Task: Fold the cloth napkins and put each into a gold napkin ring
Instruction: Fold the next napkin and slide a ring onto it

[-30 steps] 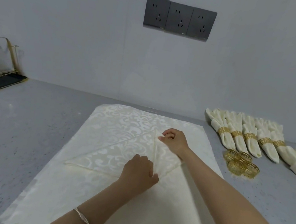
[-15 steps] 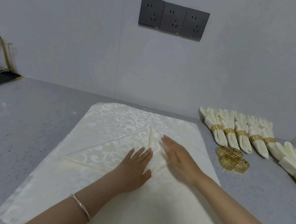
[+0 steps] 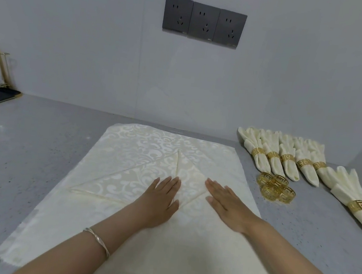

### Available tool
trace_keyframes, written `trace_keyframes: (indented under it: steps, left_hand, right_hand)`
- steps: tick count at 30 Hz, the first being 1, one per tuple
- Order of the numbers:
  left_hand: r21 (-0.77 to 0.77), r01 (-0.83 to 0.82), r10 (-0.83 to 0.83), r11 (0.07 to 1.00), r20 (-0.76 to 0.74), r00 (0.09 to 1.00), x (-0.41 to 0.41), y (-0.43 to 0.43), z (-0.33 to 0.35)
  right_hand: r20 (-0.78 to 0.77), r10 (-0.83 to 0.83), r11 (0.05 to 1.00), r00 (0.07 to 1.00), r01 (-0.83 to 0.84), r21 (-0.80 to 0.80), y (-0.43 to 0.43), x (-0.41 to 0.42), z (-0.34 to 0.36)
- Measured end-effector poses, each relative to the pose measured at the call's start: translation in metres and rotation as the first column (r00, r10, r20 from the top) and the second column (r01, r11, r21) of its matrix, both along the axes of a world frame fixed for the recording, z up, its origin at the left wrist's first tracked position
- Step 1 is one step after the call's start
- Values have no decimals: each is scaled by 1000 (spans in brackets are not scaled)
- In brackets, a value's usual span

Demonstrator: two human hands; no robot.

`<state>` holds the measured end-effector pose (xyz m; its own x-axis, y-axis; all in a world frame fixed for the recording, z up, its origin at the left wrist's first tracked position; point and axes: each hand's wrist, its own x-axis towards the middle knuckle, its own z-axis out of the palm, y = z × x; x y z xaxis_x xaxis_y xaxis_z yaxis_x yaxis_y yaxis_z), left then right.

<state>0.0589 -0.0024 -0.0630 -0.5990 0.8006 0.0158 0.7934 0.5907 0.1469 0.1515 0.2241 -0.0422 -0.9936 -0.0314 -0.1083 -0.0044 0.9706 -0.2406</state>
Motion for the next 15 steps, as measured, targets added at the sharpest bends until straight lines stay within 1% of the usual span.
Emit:
trace_keyframes:
  steps: [2,4,5,7,9,10,12,13,15]
  left_hand:
    - [-6,-4,4,1000,13,1000,0,0,1]
    - [-2,-30,30,1000,60,998,0,1,2]
    - [26,-46,43,999,105,994,-1,1,3]
    - [133,-75,43,988,228,973,-4,0,5]
    - [233,-117,25,965,364,931,-9,1,7]
    - [290,-153,7,945,449,894,-13,0,7]
    - [375,-278,-33,884,644,764,-18,-1,9]
    - [401,-347,-54,848,717,695,-20,-3,11]
    - [413,-416,-101,810,798,594,-19,-5,16]
  right_hand:
    - [-9,-53,999,999,53,3,4,-5,-1]
    - [-54,-56,998,997,58,31,-1,-7,-1]
    - [-92,-34,999,995,37,32,-7,-6,-1]
    - [-189,50,999,981,-50,2,-29,-1,1]
    - [-259,135,988,956,-148,-31,-57,7,4]
    - [-282,174,981,944,-190,-31,-71,9,5]
    - [-325,224,971,919,-238,-3,-91,7,3]
    - [-356,240,969,903,-246,28,-99,5,1]
    - [-461,235,971,856,-226,75,-109,0,-1]
